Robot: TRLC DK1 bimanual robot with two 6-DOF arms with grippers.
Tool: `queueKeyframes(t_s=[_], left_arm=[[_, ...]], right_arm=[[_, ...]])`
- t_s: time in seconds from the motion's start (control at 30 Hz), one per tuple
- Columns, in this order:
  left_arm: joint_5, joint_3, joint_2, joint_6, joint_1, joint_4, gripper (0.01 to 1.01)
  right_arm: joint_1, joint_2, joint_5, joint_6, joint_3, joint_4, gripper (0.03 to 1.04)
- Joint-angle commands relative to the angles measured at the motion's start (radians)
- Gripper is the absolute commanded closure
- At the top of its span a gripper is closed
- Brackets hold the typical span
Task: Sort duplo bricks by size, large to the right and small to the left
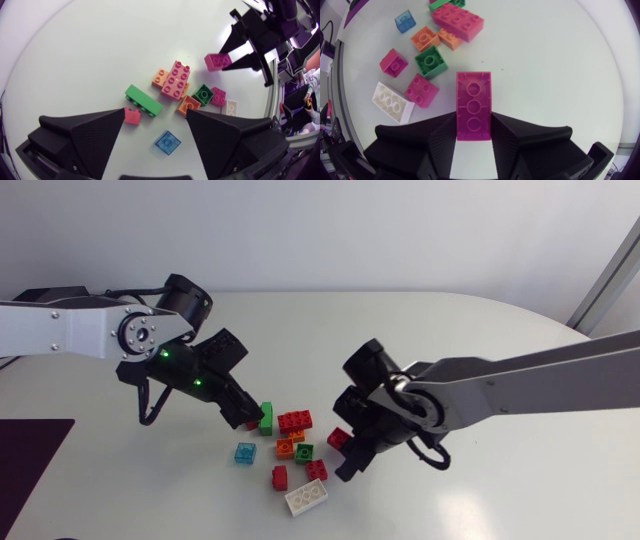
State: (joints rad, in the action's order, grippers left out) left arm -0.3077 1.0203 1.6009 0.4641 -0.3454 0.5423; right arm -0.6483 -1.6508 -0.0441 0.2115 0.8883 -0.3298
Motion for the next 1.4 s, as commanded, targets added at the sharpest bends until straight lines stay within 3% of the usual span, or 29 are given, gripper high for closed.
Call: queueKeyframes(t_s=[0.0,0.3,0.5,0.67,0.87,0.9,0.97,1.03,1.2,1.23,1.3,1.37], left_arm=[[-0.008,0.043,0.05,0.027,-0.026,-0.008,0.266],[-0.008,0.092,0.125,0.065,-0.113,-0.019,0.266],[-0.008,0.086,0.137,0.188,-0.147,-0.019,0.264],[-0.007,0.106,0.169,0.262,-0.159,-0.018,0.264],[0.001,0.136,0.222,0.321,-0.153,-0.018,0.264],[0.001,0.141,0.231,0.326,-0.152,-0.018,0.264],[0.004,0.149,0.252,0.344,-0.145,-0.019,0.262],[0.005,0.155,0.264,0.36,-0.141,-0.019,0.262],[0.016,0.172,0.309,0.377,-0.135,-0.044,0.267],[0.016,0.176,0.317,0.38,-0.133,-0.044,0.32],[0.016,0.184,0.324,0.381,-0.132,-0.053,0.536],[0.016,0.182,0.326,0.396,-0.135,-0.058,0.567]], right_arm=[[0.099,0.086,0.012,0.045,-0.049,-0.005,0.85],[0.604,0.132,-0.096,0.223,-0.095,-0.031,0.84],[0.776,0.083,-0.165,0.333,-0.103,-0.032,0.83],[0.768,0.092,-0.171,0.342,-0.144,-0.026,0.83],[0.647,0.146,-0.16,0.284,-0.178,-0.031,0.82],[0.635,0.155,-0.154,0.276,-0.176,-0.031,0.76],[0.619,0.171,-0.154,0.264,-0.167,-0.045,0.37],[0.61,0.186,-0.154,0.262,-0.163,-0.061,0.21],[0.596,0.229,-0.16,0.258,-0.164,-0.086,0.21],[0.595,0.233,-0.163,0.258,-0.166,-0.087,0.2],[0.592,0.238,-0.165,0.259,-0.169,-0.089,0.18],[0.585,0.238,-0.166,0.261,-0.172,-0.089,0.18]])
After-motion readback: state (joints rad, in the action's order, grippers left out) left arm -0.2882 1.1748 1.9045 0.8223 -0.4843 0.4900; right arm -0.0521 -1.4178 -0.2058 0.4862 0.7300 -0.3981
